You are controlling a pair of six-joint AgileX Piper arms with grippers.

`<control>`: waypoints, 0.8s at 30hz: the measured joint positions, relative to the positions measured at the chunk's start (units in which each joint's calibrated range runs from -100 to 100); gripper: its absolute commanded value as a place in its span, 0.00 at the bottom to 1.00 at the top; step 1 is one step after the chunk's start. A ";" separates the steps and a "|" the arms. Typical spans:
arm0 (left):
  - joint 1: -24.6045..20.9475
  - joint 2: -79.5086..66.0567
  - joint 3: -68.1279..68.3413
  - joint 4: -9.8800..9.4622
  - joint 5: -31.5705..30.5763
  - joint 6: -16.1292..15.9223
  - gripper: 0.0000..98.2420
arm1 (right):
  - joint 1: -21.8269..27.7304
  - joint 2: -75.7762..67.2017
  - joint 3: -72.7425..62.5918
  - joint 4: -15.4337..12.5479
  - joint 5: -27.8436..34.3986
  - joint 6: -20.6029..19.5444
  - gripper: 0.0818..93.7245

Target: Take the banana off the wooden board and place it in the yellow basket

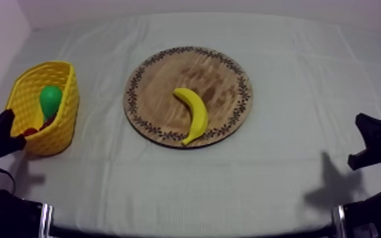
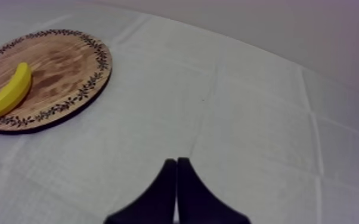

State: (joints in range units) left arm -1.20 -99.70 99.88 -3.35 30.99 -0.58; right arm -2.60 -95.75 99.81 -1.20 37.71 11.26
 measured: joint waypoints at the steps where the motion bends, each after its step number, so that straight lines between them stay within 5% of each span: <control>1: 0.00 0.00 0.00 0.00 0.00 0.00 0.00 | 0.00 0.00 0.00 0.00 0.00 0.00 0.00; 4: 0.97 0.00 0.12 1.22 2.09 0.58 0.00 | 0.00 0.00 0.00 0.00 0.00 0.00 0.00; 24: 1.11 0.00 0.08 1.27 2.22 0.39 0.00 | 0.00 0.00 0.00 0.00 -0.08 0.00 0.00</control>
State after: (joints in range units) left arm -0.09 -99.70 99.97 -2.08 33.21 -0.19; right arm -2.60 -95.75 99.81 -1.20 37.63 11.26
